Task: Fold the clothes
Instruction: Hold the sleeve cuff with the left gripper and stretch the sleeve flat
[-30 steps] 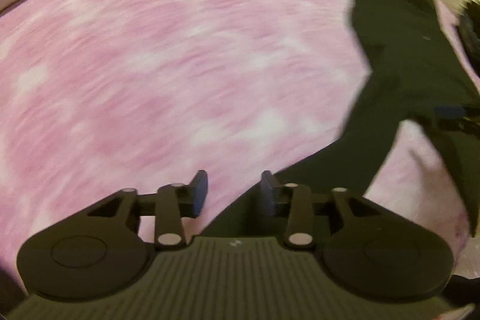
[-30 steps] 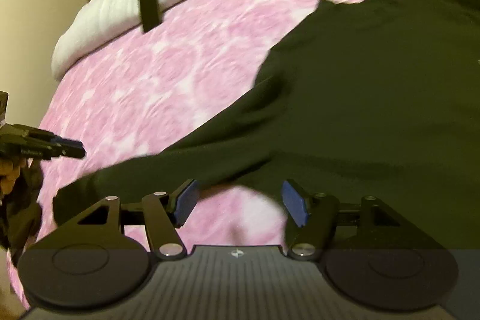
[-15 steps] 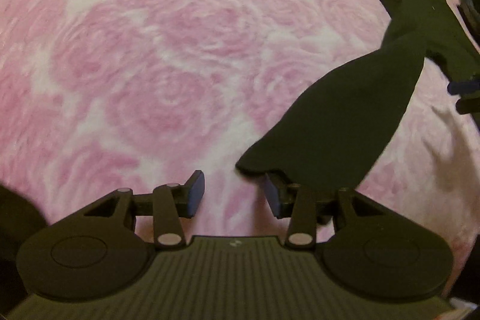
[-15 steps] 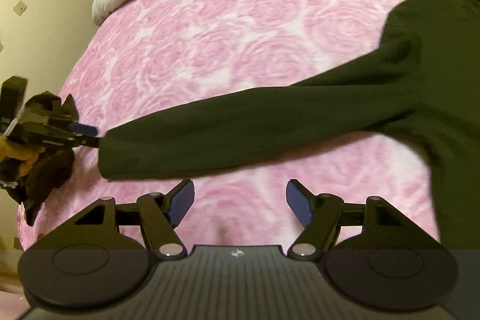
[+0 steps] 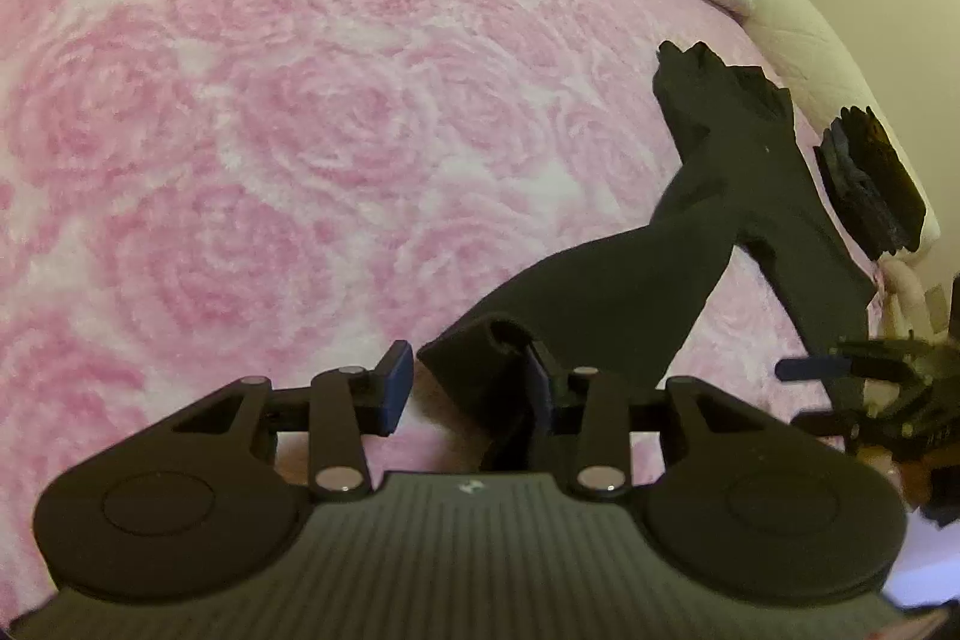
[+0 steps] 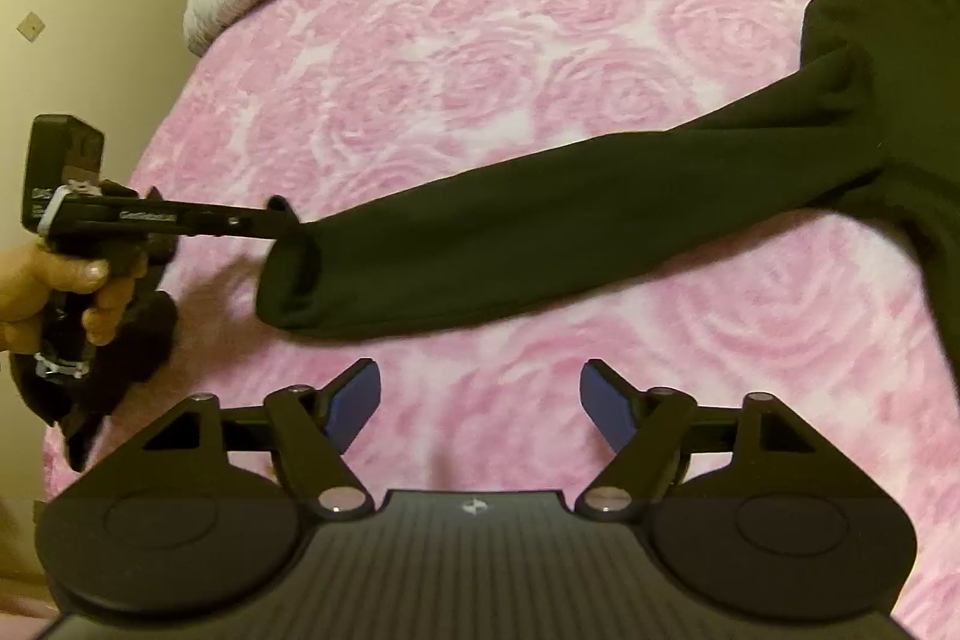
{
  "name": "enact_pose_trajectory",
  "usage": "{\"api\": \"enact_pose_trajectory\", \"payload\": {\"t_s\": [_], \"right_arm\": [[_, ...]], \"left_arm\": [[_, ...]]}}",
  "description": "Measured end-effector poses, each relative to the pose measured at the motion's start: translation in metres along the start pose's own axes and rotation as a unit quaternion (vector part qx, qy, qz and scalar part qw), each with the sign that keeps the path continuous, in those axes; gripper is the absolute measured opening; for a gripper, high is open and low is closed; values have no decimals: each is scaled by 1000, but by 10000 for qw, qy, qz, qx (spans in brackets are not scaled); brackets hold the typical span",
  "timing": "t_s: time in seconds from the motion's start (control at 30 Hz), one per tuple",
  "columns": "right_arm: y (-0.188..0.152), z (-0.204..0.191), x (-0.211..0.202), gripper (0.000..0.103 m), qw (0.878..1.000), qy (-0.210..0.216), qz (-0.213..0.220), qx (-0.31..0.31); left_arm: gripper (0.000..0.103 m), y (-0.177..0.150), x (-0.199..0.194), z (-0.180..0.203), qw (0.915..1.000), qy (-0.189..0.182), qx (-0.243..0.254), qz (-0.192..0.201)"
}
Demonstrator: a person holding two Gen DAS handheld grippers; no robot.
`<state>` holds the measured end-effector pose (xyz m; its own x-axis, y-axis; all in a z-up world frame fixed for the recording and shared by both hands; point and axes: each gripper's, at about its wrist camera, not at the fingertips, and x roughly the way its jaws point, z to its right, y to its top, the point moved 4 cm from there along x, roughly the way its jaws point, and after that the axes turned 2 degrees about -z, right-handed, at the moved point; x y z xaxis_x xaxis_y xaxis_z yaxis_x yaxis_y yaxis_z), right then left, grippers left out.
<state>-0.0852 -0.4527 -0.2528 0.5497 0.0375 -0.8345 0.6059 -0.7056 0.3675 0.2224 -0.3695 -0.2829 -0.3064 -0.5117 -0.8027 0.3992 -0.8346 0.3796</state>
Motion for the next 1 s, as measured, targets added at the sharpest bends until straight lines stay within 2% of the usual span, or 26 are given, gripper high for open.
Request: {"api": "enact_pose_trajectory", "payload": {"t_s": [0.1,0.2,0.3,0.4,0.5,0.63,0.7,0.77,0.8,0.83,0.9,1.0], "right_arm": [[-6,-3,0,77,9999,106,-19,-9],[-11,-5,-6,77,9998,177,20,-18],[-15,-3,-9,79,9997,213,32,-74],[-19,-1,-10,79,9997,234,19,-118],[-21,0,-10,79,9997,229,26,-126],[-25,-4,-11,79,9999,105,96,2],[-27,-7,-11,80,9999,27,140,86],[-29,-9,-11,80,9997,-52,184,171],[-30,-11,-11,80,9995,-91,205,213],[-31,-13,-11,80,9993,-136,228,262],[-34,-19,-9,80,9980,-308,291,471],[-37,-30,-5,80,9950,-458,399,794]], "left_arm": [[35,0,8,0,9994,295,25,-161],[35,-2,17,-7,9972,575,-216,-425],[30,-5,18,-13,9956,679,-356,-541],[27,-5,12,-7,9967,521,-316,-530],[39,0,6,-2,9978,197,-556,-315],[42,6,5,-6,9958,66,-886,-241],[47,7,5,-7,9961,21,-837,-278],[47,6,10,-6,9971,-74,-664,-367],[43,5,15,-7,9973,-74,-578,-456],[29,3,19,-9,9971,-8,-544,-540],[13,-1,23,-12,9970,82,-419,-652],[7,-4,10,-11,9983,18,58,-585]]}}
